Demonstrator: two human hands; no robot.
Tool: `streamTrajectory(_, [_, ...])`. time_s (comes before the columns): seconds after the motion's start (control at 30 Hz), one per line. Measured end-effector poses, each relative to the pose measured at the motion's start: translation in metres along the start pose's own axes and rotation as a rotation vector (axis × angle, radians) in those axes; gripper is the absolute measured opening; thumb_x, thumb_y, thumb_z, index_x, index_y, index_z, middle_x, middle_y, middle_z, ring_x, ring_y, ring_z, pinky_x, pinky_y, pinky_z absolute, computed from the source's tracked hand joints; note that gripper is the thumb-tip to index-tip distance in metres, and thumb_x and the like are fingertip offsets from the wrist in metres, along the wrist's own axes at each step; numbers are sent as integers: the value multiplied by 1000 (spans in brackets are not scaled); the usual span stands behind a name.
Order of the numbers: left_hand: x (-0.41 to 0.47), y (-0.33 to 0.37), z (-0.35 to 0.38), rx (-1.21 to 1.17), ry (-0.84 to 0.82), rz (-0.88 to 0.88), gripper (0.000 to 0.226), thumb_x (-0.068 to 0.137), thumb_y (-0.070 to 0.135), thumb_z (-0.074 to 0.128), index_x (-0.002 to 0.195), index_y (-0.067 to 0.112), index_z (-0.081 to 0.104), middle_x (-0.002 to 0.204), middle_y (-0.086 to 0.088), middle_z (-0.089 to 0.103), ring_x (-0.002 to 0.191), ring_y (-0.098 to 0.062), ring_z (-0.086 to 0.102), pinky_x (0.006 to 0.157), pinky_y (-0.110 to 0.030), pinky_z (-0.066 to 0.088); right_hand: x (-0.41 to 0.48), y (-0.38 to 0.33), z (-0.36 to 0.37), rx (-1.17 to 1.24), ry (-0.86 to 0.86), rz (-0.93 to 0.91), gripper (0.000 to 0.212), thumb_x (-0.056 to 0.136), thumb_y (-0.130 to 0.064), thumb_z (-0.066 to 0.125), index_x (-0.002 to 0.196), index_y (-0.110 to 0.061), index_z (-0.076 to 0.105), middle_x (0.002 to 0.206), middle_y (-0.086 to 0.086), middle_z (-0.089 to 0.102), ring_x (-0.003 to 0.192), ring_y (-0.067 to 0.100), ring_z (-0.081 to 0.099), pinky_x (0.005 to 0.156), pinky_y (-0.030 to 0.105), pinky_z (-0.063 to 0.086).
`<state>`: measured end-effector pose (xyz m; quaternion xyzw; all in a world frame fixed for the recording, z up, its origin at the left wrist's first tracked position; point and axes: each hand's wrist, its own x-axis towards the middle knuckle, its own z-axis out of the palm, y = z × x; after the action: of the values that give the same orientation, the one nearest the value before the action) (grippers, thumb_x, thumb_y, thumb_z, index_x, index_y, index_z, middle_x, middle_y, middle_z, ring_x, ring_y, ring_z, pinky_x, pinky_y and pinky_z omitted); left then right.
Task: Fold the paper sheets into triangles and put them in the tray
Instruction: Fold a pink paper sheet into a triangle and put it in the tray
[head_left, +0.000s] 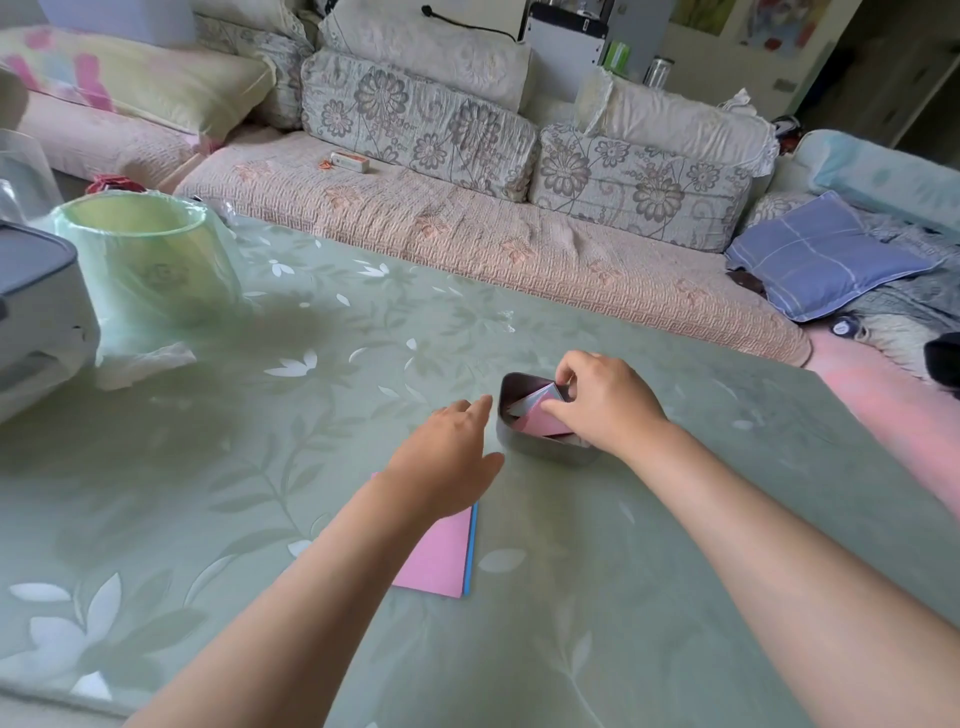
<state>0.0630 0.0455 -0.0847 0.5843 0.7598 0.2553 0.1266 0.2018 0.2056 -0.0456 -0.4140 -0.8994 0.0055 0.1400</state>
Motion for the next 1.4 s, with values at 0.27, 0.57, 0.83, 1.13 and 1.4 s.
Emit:
streamTrajectory(0.27, [-27, -38, -32, 166, -179, -45, 80, 85, 54, 64, 151, 23, 31, 148, 1, 40, 138, -20, 29, 108, -36, 33, -53, -68, -17, 306, -212, -182, 9, 84, -34, 72, 91, -31, 69, 88, -15, 68, 81, -4, 60, 75, 17, 43])
streamTrajectory(0.57, [-62, -56, -41, 298, -297, -21, 105, 65, 70, 74, 151, 28, 31, 154, 11, 27, 137, -15, 22, 113, -32, 27, -88, -109, 15, 57, -477, -157, 51, 78, -58, 69, 114, -22, 60, 115, -2, 47, 113, 20, 48, 93, 37, 44])
streamTrajectory(0.83, [-61, -53, -43, 228, -263, -37, 95, 60, 63, 82, 139, 33, 41, 133, 9, 42, 123, -14, 33, 103, -35, 41, -86, -106, 21, 263, -368, -43, 34, 81, -36, 71, 114, -34, 65, 108, -8, 57, 102, 15, 57, 88, 31, 48])
streamTrajectory(1.13, [-52, -55, -43, 125, -227, -80, 88, 67, 50, 83, 140, 32, 37, 131, 6, 41, 126, -16, 34, 98, -33, 40, -90, -92, 25, 443, -210, 131, 6, 82, -40, 74, 81, -34, 75, 78, -17, 72, 81, 6, 67, 75, 29, 55])
streamTrajectory(1.4, [-44, -41, -40, -53, -51, -37, 61, 78, 40, 80, 130, 28, 51, 120, 8, 54, 110, -14, 54, 87, -24, 44, -101, -69, 13, 617, -109, 170, 20, 85, -34, 74, 67, -39, 67, 74, -25, 67, 69, -6, 59, 67, 21, 46])
